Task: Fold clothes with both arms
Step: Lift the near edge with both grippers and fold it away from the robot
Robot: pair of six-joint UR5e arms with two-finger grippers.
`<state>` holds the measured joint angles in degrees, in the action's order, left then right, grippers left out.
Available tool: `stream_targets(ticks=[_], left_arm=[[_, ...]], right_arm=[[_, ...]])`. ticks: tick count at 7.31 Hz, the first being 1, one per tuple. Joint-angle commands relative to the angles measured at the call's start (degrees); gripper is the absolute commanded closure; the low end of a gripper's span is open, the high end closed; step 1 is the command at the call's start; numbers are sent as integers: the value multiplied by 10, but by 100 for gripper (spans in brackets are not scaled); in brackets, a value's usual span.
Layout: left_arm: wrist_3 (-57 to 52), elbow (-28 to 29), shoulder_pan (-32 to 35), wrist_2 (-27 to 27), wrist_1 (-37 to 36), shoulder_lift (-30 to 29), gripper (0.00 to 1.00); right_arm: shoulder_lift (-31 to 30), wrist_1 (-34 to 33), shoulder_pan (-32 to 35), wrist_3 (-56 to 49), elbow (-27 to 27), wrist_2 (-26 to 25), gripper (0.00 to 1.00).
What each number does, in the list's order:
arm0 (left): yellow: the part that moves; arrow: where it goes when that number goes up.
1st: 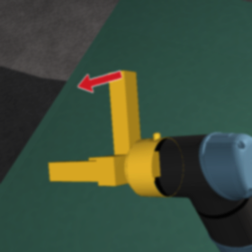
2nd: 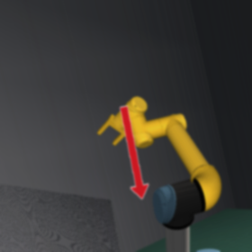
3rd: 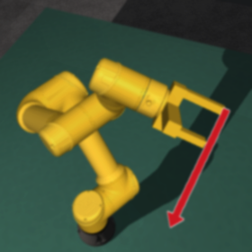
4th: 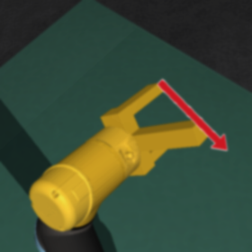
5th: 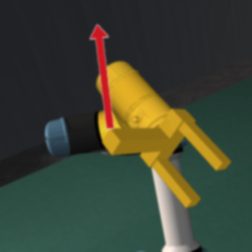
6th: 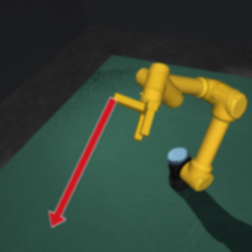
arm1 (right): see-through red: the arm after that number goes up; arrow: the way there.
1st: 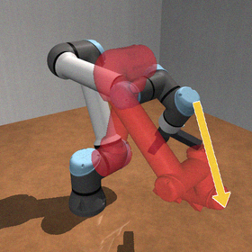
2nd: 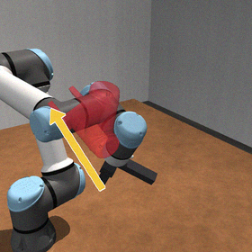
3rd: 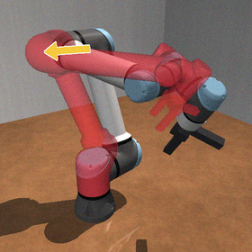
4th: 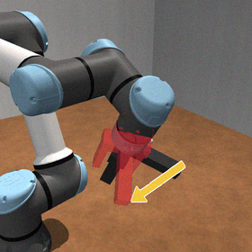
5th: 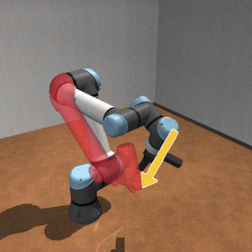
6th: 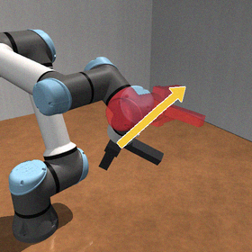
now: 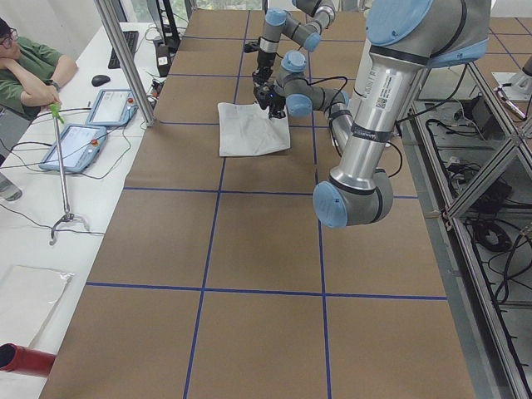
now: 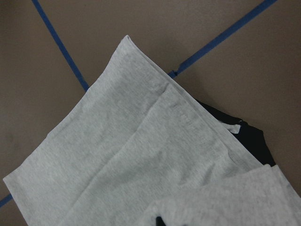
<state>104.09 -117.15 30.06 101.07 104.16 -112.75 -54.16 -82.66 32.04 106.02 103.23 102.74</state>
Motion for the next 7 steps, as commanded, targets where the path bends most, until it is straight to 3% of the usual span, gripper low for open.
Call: stream_targets(ticks=[1, 5, 7], left_arm=[[-1, 31, 11, 0, 28, -2, 100], [-3, 64, 38, 0, 39, -19, 100], [-3, 130, 48, 0, 87, -39, 100]], right_arm=[[17, 1, 10, -1, -16, 1, 100], [38, 51, 18, -1, -79, 1, 100], [43, 52, 22, -5, -95, 2, 100]])
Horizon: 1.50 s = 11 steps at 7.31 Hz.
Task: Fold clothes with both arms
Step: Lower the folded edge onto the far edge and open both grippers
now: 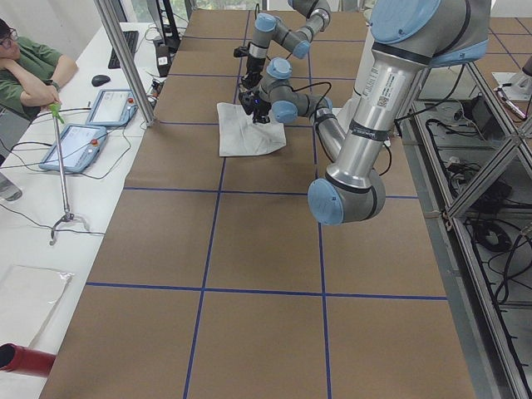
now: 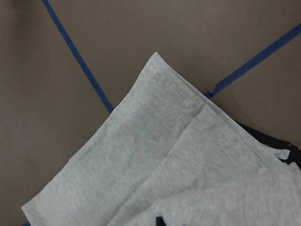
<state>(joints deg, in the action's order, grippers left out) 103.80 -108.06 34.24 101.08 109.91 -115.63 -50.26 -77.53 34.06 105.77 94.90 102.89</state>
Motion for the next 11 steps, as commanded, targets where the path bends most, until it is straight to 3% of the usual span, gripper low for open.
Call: stream_targets(ticks=[1, 4, 6, 9, 10, 11], left_arm=[[0, 57, 13, 0, 51, -11, 100], [-2, 72, 21, -1, 53, -14, 100], [-8, 87, 22, -1, 64, -16, 100], [-7, 110, 22, -1, 87, -20, 100], [-6, 110, 22, -1, 87, -23, 100], [1, 110, 23, -1, 87, -28, 100]], right_arm=[[5, 1, 5, -3, -13, 0, 100], [47, 7, 10, -3, -72, 1, 100], [50, 57, 17, -3, -112, 6, 100], [53, 59, 18, -4, -118, 6, 100], [54, 59, 18, -5, -118, 9, 96], [56, 60, 18, -9, -124, 9, 1]])
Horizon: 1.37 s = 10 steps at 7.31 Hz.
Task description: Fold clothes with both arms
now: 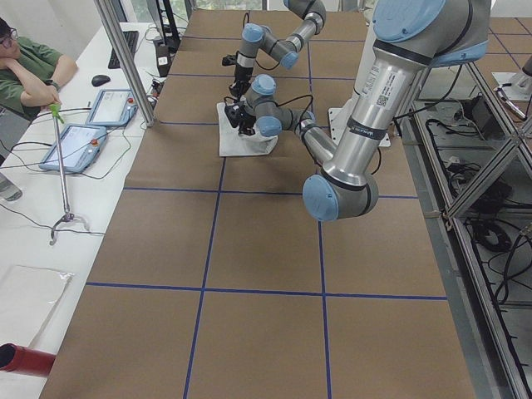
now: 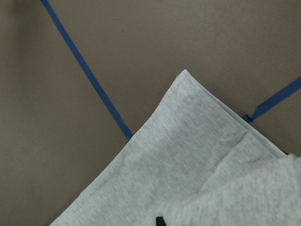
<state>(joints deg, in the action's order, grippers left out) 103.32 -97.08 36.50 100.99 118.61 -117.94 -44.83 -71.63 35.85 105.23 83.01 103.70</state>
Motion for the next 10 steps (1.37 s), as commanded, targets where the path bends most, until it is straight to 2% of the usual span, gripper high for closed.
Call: stream_targets(ticks=[1, 2, 3, 6, 10], left_arm=[[6, 1, 12, 0, 0, -6, 70], [0, 1, 26, 1, -1, -6, 57], [-3, 3, 41, 3, -3, -5, 46], [-30, 7, 57, 79, -3, 0, 40], [13, -18, -18, 83, 17, -7, 38]], right_arm=[[2, 8, 1, -3, -8, 1, 0], [-2, 31, 4, -2, -9, 5, 0], [-16, 58, 14, -2, -9, 31, 0], [-12, 65, 14, -8, -6, 34, 0], [-11, 64, 14, -27, -4, 38, 0]])
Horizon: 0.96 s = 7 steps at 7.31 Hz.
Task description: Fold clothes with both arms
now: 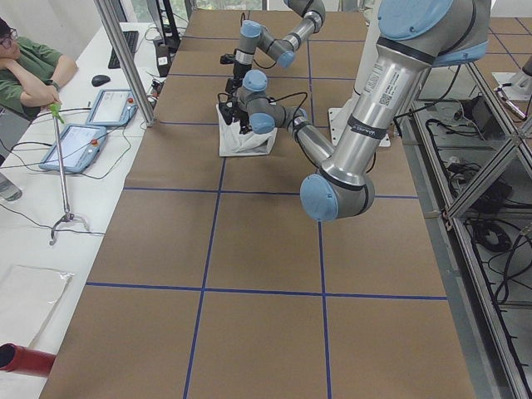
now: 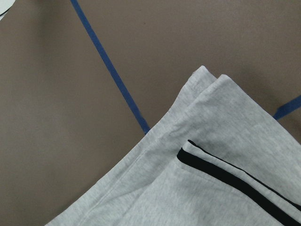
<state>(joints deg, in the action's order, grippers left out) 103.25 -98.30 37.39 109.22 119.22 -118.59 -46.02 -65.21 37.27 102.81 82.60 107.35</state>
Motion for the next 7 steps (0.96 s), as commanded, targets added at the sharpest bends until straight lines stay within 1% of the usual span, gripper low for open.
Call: stream_targets(ticks=[1, 2, 3, 4, 7], left_arm=[[19, 4, -47, -2, 33, 0, 39], [16, 7, -59, -2, 36, 8, 40], [14, 28, -60, -3, 37, 6, 40], [11, 33, -61, -3, 37, 10, 41], [11, 35, -66, -6, 30, 27, 43]], right_arm=[[1, 0, 0, -8, 0, 1, 0], [1, 0, 2, -10, 1, 3, 0], [0, -3, 11, -11, 1, 25, 0], [-1, -4, 21, -16, 3, 42, 0], [-5, -5, 28, -23, 3, 47, 0]])
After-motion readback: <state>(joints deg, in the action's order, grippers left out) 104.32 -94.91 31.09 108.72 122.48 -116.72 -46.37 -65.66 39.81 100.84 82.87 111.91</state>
